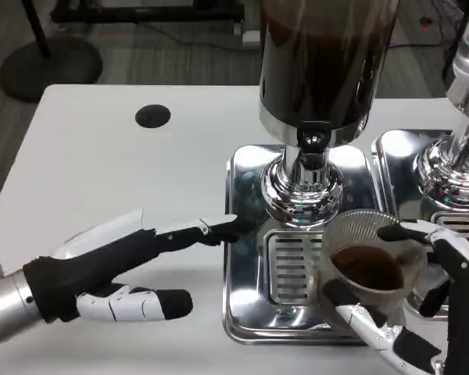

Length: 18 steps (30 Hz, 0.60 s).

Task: Grasp the cup under the faucet to collect the drink, then remove the cup.

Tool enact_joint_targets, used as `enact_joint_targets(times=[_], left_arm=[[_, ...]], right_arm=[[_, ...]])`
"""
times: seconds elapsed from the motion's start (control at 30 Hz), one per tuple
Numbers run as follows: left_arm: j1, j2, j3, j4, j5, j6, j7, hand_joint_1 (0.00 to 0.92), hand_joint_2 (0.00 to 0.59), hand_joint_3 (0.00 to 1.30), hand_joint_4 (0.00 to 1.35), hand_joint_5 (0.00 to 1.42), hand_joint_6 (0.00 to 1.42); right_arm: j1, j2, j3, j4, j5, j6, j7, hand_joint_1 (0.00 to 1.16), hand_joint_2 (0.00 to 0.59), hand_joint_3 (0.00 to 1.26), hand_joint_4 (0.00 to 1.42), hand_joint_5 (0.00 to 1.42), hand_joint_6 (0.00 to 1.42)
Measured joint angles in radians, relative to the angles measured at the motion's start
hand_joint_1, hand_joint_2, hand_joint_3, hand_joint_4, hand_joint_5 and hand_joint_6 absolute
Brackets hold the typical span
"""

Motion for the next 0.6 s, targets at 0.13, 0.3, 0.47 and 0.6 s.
enact_joint_targets(times=[0.13,0.3,0.47,0.6], left_arm=[[0.004,0.003,0.001,-0.011,0.000,0.001,0.000,0.000,0.116,0.12,0.09,0.13,0.16],[0.006,0.003,0.002,-0.018,0.000,0.004,0.000,0.000,0.116,0.12,0.10,0.13,0.16],[0.009,0.003,0.008,-0.021,0.000,0.009,0.000,0.000,0.117,0.12,0.10,0.13,0.16],[0.009,0.003,0.014,-0.021,0.000,0.010,0.000,0.000,0.117,0.12,0.10,0.13,0.16]], right_arm=[[0.006,-0.001,0.000,0.000,0.000,-0.004,0.000,0.67,0.230,0.59,0.67,0.86,1.11],[0.008,-0.001,-0.006,0.000,0.000,-0.014,0.000,0.67,0.230,0.59,0.67,0.87,1.13],[0.009,-0.001,-0.017,0.000,0.000,-0.025,0.000,0.67,0.230,0.59,0.68,0.87,1.13],[0.010,-0.001,-0.023,0.000,0.000,-0.031,0.000,0.67,0.230,0.59,0.68,0.87,1.13]])
